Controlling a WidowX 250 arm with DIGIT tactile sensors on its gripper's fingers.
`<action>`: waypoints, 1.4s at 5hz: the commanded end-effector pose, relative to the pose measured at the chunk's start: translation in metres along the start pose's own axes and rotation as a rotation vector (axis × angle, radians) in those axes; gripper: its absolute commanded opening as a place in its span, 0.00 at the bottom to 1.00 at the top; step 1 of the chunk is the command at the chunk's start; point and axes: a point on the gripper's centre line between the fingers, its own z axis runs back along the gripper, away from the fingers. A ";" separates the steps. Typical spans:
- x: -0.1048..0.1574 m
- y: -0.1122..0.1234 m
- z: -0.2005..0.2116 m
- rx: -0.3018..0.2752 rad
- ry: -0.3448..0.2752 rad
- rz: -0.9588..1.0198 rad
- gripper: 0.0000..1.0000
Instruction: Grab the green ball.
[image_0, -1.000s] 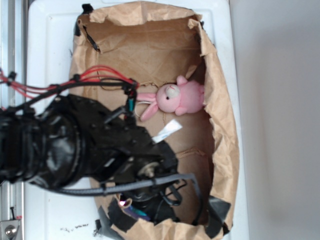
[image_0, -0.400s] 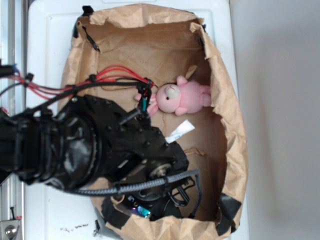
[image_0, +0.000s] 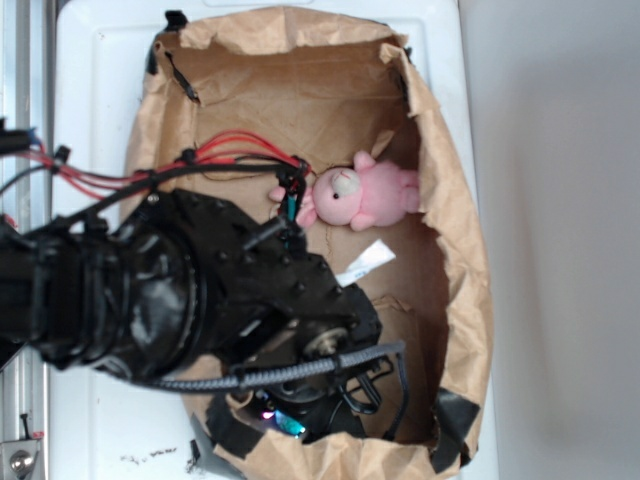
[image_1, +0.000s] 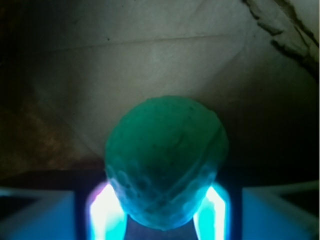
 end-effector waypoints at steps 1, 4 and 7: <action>0.008 -0.009 0.010 -0.015 -0.080 -0.044 1.00; 0.008 -0.011 0.010 0.013 -0.162 -0.082 1.00; 0.011 -0.010 0.008 0.032 -0.196 -0.046 0.00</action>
